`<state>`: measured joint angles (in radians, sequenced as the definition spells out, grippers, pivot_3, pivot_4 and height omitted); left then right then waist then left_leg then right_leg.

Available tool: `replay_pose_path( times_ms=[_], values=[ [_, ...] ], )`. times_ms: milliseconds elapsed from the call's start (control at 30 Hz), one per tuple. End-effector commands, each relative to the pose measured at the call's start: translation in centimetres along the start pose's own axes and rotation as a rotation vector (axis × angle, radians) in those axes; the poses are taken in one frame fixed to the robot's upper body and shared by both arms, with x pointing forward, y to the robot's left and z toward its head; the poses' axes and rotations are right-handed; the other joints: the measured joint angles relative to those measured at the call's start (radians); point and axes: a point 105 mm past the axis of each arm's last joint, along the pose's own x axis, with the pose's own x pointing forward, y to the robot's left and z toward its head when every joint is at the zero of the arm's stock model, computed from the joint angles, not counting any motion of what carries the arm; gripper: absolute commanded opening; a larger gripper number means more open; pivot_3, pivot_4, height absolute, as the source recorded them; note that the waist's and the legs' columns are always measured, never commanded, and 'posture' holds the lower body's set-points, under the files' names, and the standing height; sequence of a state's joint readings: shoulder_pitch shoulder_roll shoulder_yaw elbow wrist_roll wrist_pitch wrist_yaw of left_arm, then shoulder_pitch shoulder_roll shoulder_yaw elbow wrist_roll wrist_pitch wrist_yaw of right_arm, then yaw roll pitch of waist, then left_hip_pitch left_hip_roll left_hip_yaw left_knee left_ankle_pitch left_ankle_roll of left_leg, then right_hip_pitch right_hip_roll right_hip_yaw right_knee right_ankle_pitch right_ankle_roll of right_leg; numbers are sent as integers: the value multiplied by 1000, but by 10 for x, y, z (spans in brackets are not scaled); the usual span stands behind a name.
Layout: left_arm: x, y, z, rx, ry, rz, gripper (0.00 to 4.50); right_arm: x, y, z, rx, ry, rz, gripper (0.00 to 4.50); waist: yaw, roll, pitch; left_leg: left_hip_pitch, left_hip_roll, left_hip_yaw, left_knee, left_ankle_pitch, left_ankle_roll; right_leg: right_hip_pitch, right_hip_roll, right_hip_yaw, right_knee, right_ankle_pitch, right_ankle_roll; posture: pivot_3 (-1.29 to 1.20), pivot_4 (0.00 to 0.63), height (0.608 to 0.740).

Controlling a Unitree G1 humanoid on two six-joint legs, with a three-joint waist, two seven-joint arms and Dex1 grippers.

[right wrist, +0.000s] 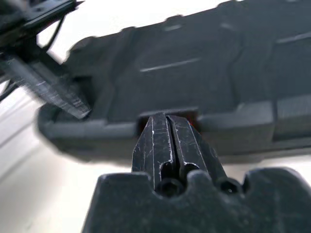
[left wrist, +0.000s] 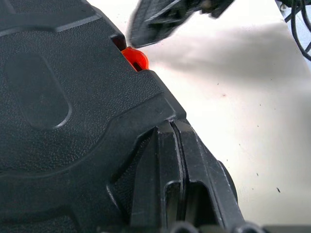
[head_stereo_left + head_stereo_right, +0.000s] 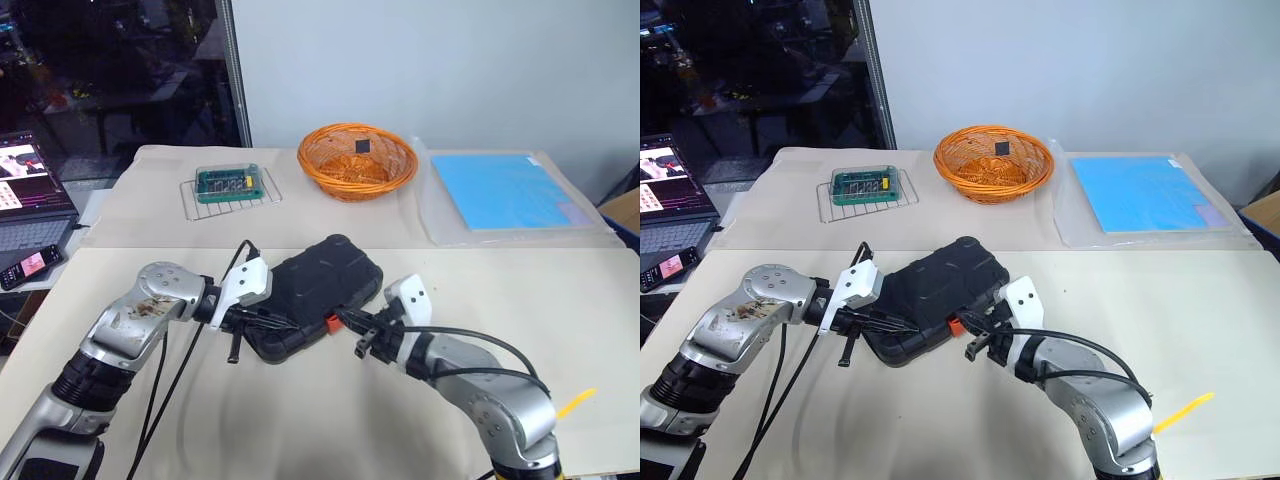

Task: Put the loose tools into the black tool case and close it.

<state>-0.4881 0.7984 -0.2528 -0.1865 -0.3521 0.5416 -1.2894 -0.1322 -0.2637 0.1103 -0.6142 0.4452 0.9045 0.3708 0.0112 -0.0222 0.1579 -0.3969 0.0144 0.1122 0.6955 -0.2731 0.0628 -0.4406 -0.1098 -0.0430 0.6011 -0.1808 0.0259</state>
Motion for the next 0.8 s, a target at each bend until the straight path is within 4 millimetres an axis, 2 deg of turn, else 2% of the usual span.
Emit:
replay_pose_path(
  times_ms=[33,167,300,467,633,800],
  values=[
    [7,-4,-33,-101,103,12,0,5,-1,-15,-36,40,2,11,-2,0,-1,0,0,0,0,1,2,0,0,0,0,0,0,0,150,740],
    [8,-4,-34,-104,101,18,0,7,2,-35,-47,98,23,11,-3,0,-3,8,1,0,-1,-2,-3,2,-1,0,-1,0,0,0,150,740],
    [9,-4,-35,-110,100,23,0,12,3,-52,-103,148,24,11,-3,3,-12,9,1,0,-3,-2,-4,2,-1,0,-3,0,0,0,150,740],
    [12,-4,-34,-113,92,30,0,20,2,-74,-259,210,48,11,-11,1,-22,13,2,0,-5,-2,-4,5,-2,0,-5,0,0,0,150,740],
    [14,-2,-34,-113,88,42,0,16,3,-95,-369,270,89,11,-14,3,-27,16,3,0,-7,-4,-6,7,-5,0,-7,-1,1,0,150,740],
    [17,-1,-34,-116,79,52,0,15,-1,-106,-426,312,103,11,-15,4,-31,19,4,0,-8,-4,-7,9,-7,1,-8,-1,1,0,150,740]
  ],
)
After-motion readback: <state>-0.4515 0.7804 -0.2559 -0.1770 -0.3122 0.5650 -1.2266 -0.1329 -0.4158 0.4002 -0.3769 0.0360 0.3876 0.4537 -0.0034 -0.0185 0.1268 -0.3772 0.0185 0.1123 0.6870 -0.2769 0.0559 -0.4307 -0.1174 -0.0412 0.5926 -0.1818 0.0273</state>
